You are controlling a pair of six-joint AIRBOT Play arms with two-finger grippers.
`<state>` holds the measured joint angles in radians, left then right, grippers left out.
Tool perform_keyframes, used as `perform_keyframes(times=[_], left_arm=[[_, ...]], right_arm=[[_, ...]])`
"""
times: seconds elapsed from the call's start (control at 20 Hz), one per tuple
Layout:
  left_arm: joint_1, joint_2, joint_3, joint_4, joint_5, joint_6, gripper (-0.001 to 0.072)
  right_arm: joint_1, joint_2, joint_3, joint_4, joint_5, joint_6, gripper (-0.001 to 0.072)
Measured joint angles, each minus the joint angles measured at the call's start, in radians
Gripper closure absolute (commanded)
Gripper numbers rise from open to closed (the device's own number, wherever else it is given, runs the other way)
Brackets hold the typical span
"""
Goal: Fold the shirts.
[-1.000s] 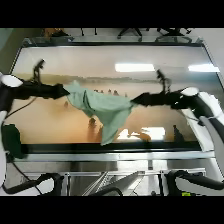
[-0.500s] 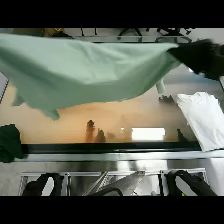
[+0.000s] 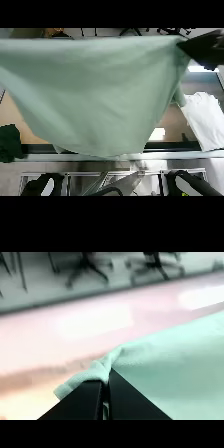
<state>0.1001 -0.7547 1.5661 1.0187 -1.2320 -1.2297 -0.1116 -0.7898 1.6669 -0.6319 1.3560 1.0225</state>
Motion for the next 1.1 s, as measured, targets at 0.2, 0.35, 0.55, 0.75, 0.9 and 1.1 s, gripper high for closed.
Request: perform_keyframes(times=[0.2,0.35,0.55,0.75,0.9,1.1], left_arm=[[-0.133,-0.229,-0.245,0.01,0.068,0.009,0.069],[-0.177,-0.465,-0.347,0.01,0.142,0.028,0.0043],[-0.135,-0.735,-0.254,-0.025,0.067,0.031,0.0002],[-0.038,-0.83,-0.139,-0.066,-0.119,0.03,0.002],[0.036,-0.788,-0.221,-0.067,-0.211,0.027,0.002],[0.095,-0.649,-0.523,-0.081,-0.187,0.026,0.002]], right_arm=[[0.007,-0.202,-0.228,-0.016,-0.031,0.0,0.0646],[0.009,-0.365,-0.358,-0.019,-0.122,-0.021,0.0383],[-0.02,-0.483,-0.367,-0.019,-0.182,-0.029,0.0202],[-0.101,-0.441,-0.355,-0.047,-0.143,-0.015,0.021],[-0.139,-0.36,-0.441,-0.111,-0.09,0.023,0.021],[-0.126,-0.216,-0.709,-0.138,-0.096,0.045,0.021]])
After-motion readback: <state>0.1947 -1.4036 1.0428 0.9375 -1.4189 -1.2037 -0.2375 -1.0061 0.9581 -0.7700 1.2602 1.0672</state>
